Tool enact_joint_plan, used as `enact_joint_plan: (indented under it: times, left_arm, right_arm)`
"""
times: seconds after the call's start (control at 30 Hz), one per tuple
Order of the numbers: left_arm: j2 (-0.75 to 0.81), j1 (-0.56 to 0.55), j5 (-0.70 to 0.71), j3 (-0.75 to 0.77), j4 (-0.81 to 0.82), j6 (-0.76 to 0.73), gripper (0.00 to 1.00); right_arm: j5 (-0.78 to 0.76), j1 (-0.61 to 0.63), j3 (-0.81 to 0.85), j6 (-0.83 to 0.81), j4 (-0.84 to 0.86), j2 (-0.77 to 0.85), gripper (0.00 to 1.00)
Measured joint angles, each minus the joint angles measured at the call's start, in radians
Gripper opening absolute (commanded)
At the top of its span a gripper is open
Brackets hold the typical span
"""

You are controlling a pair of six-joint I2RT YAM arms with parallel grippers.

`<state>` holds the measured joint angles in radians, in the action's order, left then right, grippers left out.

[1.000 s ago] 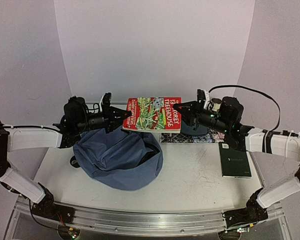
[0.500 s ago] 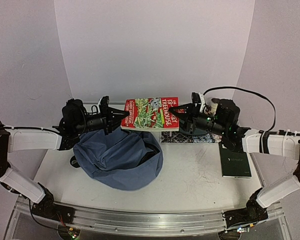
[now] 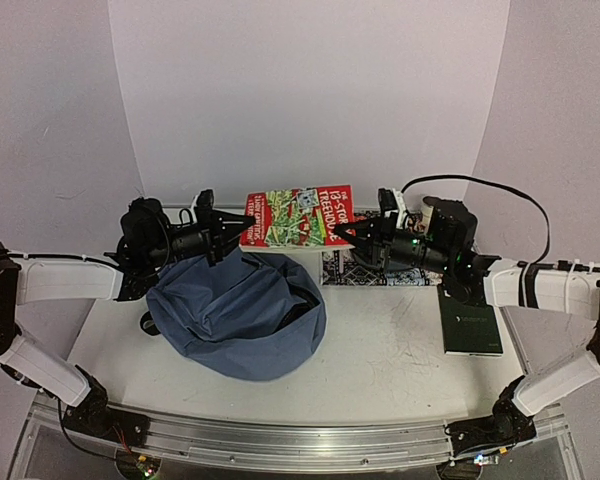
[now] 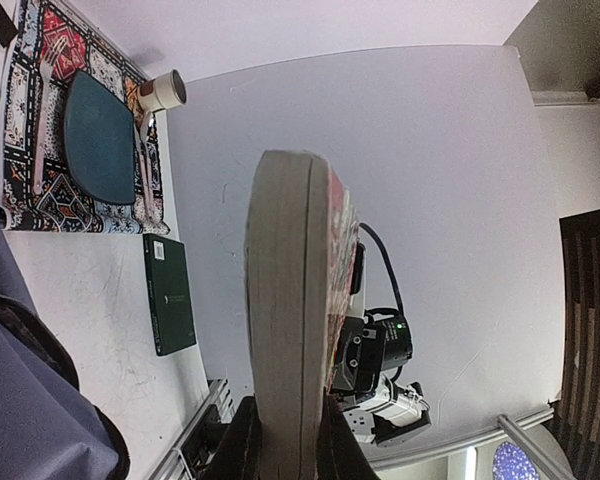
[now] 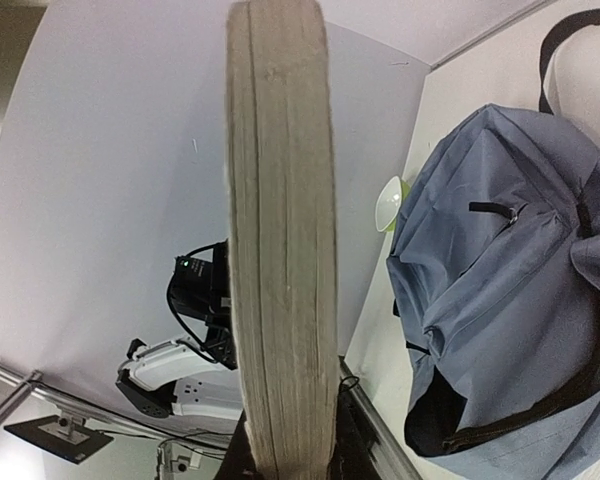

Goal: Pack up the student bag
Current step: Pass from the left arm to the right, then pick up the largest pocket of the bag from the student bag.

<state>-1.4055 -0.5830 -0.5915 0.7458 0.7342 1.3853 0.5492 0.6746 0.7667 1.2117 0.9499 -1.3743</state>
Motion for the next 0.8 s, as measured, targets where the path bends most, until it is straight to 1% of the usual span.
enact_joint_plan:
  times: [0.23, 0.43, 0.6, 0.7, 0.8]
  left_arm:
    - [0.0, 0.001, 0.009, -0.026, 0.018, -0.039, 0.39]
    - [0.004, 0.004, 0.04, -0.065, -0.036, -0.163, 0.59]
    - [0.02, 0.003, 0.065, -0.072, -0.166, -0.307, 0.67]
    - [0.026, -0.014, 0.113, -0.044, -0.315, -0.425, 0.72]
    - [0.026, -0.067, 0.202, 0.041, -0.506, -0.554, 0.75]
  right_arm:
    - [-0.015, 0.006, 0.003, -0.008, -0.024, 0.004, 0.0]
    - [-0.091, -0.001, -0.004, -0.011, -0.092, 0.046, 0.0]
    - [-0.198, -0.043, -0.036, -0.011, -0.14, 0.126, 0.0]
    - [-0.272, -0.064, -0.069, -0.011, -0.17, 0.191, 0.0]
    - [-0.351, -0.074, -0.101, -0.011, -0.209, 0.258, 0.0]
